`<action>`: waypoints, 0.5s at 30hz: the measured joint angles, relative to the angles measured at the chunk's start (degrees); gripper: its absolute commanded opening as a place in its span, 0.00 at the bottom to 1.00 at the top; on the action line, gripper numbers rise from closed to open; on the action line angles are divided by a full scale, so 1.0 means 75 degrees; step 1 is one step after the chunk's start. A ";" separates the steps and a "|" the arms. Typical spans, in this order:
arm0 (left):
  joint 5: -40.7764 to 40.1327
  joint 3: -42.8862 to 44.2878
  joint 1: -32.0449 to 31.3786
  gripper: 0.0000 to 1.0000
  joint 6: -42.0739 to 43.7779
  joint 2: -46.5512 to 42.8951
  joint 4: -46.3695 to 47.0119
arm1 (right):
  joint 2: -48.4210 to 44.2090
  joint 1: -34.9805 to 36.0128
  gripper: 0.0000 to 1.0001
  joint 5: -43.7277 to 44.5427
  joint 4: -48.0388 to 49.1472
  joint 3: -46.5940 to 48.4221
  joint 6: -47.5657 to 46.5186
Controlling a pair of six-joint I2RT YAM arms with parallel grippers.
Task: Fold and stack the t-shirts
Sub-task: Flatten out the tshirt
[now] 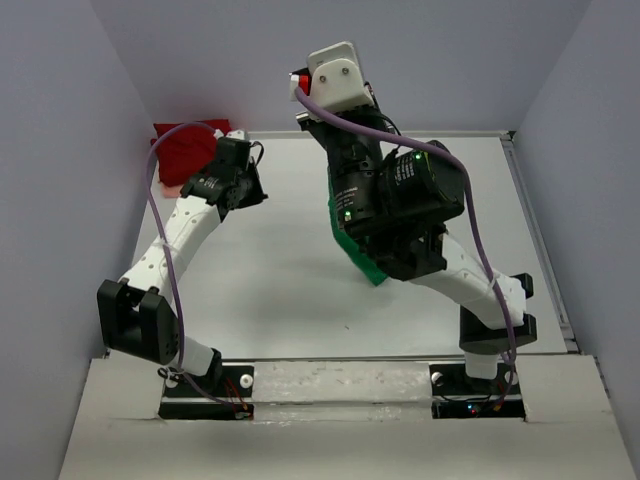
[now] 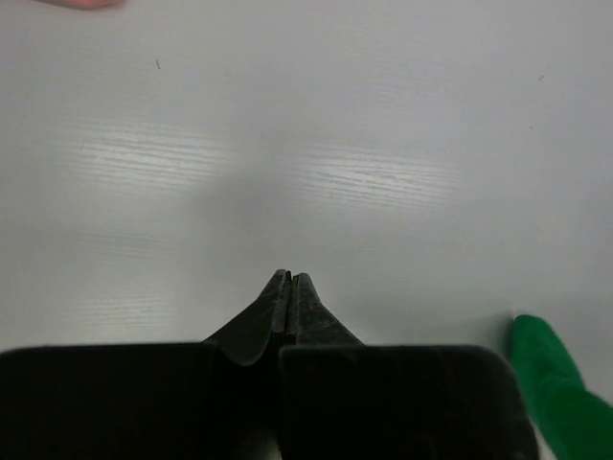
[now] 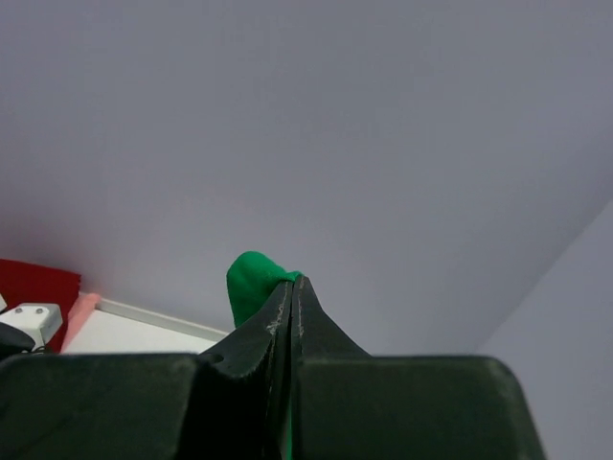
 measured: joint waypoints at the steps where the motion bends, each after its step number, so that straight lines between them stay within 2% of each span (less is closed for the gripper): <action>1: -0.0015 -0.0009 -0.0079 0.04 -0.0017 0.0003 0.0012 | 0.0079 0.0035 0.00 0.0090 0.0341 -0.0026 -0.0350; 7: -0.0099 -0.0189 -0.0449 0.04 -0.0099 0.0009 0.0079 | 0.0201 -0.0038 0.00 0.0358 0.1128 -0.0029 -0.1180; 10: -0.0149 -0.0198 -0.0527 0.04 -0.0125 0.0015 0.0041 | 0.0047 -0.0417 0.00 0.0306 0.1352 -0.0178 -0.1376; 11: -0.0169 -0.0198 -0.0533 0.04 -0.0134 0.0015 0.0044 | -0.0082 -0.0883 0.00 0.0289 0.1338 -0.0350 -0.1285; 15: -0.0239 -0.0181 -0.0536 0.04 -0.0160 0.0023 -0.0041 | -0.0679 -0.3803 0.00 0.0096 0.0475 -0.1489 -0.0221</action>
